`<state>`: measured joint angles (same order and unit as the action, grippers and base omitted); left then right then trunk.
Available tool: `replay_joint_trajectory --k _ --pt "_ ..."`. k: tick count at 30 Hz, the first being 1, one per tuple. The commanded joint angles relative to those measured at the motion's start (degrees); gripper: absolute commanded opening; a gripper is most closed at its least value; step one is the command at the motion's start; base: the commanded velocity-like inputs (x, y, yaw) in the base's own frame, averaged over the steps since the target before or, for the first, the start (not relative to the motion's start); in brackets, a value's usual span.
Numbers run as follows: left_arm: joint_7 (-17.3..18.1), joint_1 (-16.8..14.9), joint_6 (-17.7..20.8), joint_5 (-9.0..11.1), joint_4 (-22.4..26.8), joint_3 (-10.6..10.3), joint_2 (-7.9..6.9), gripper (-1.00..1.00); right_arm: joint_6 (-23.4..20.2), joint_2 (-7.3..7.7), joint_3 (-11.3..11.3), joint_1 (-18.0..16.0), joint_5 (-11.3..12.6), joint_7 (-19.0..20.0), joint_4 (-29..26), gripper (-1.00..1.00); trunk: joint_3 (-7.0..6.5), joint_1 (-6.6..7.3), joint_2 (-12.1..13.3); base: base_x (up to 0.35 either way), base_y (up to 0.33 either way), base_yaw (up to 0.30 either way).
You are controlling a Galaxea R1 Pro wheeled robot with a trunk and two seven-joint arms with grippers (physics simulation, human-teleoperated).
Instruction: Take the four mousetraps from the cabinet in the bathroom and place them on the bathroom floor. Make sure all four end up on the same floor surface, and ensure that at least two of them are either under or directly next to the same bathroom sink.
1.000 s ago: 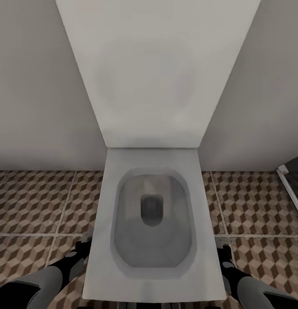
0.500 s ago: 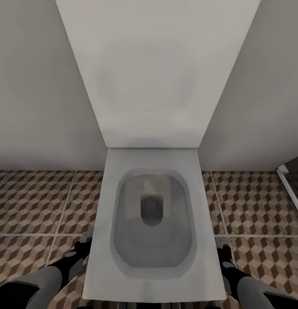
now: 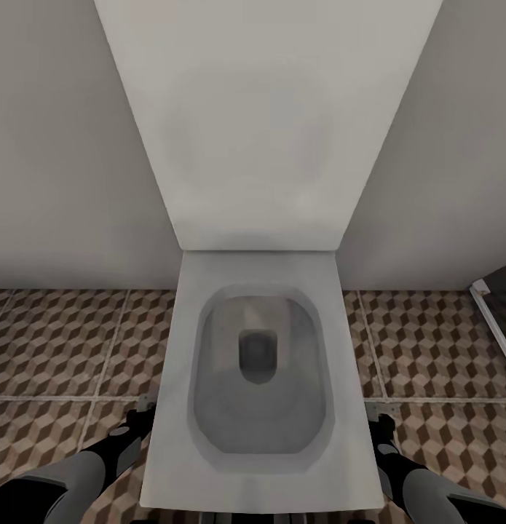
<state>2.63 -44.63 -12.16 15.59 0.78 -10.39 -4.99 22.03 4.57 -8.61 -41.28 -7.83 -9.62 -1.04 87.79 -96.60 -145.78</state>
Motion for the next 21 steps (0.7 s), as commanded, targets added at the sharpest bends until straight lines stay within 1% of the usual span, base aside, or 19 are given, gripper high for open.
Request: replay_joint_trajectory --k 1,21 --pt "0.2 0.0 -0.2 0.6 -0.2 -0.3 -0.02 -1.00 0.2 0.00 -0.4 0.0 -0.6 -0.2 0.1 1.00 0.03 0.00 0.0 0.000 0.000 0.000" --pt "0.2 0.0 -0.2 0.6 -0.1 -0.3 -0.02 -1.00 0.1 0.00 -0.4 0.0 -0.6 -0.1 0.1 1.00 0.03 0.00 0.0 0.000 0.000 0.000"
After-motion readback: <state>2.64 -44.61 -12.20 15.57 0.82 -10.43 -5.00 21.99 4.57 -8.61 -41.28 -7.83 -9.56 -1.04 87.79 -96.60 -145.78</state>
